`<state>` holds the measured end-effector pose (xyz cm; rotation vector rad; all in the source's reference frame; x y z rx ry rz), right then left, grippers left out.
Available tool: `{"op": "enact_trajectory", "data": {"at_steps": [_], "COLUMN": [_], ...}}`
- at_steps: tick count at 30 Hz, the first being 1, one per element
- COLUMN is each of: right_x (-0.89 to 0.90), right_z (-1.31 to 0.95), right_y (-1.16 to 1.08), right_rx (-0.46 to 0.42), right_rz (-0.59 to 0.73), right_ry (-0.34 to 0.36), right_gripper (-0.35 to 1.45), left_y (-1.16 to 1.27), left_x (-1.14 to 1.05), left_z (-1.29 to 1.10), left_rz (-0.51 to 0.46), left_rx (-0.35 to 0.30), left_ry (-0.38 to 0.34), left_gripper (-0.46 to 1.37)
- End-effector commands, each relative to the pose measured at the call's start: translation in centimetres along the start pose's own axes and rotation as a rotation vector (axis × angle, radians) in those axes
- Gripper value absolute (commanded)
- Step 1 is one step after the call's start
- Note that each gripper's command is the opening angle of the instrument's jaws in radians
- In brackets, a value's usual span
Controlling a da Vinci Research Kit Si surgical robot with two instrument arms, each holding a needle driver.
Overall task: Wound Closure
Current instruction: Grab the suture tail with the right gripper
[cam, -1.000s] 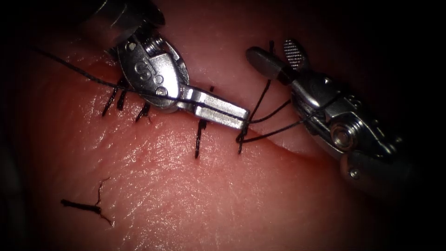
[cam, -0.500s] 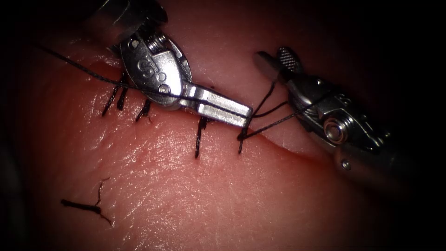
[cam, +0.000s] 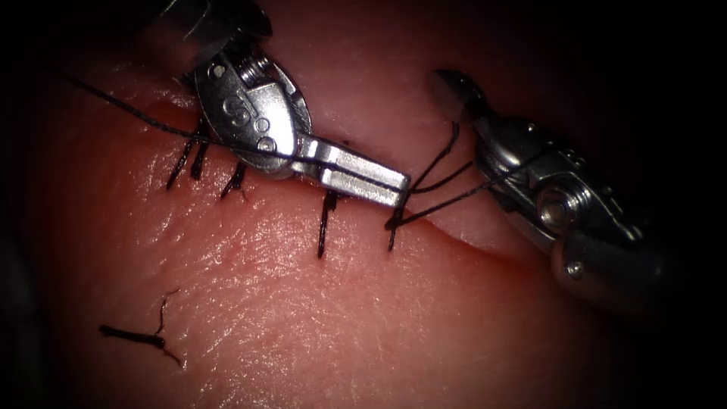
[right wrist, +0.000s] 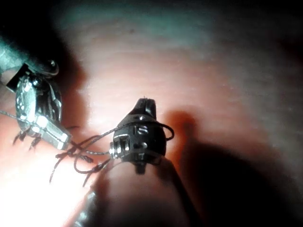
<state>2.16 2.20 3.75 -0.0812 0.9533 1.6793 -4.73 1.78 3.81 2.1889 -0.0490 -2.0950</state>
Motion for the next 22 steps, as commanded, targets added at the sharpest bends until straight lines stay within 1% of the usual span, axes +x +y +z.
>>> {"op": "enact_trajectory", "data": {"at_steps": [1, 6, 9, 22], "right_x": [0.0, 0.05, 0.07, 0.05], "right_z": [-0.01, -0.04, -0.05, -0.08], "right_y": [0.0, -0.03, -0.05, -0.05], "right_rx": [-0.001, 0.006, 0.005, 0.009], "right_rz": [0.002, 0.009, 0.011, 0.011], "right_ry": [0.006, 0.021, 0.018, 0.023], "right_gripper": [-0.35, -0.35, -0.35, -0.35], "left_y": [-0.01, -0.01, -0.01, 0.0], "left_x": [-0.01, -0.01, -0.01, 0.0], "left_z": [0.0, -0.02, -0.02, -0.02], "left_rz": [0.006, 0.006, 0.006, 0.006], "left_rx": [-0.005, -0.008, -0.008, -0.008], "left_ry": [0.001, 0.003, 0.003, 0.003], "left_gripper": [-0.35, -0.35, -0.35, -0.35]}}
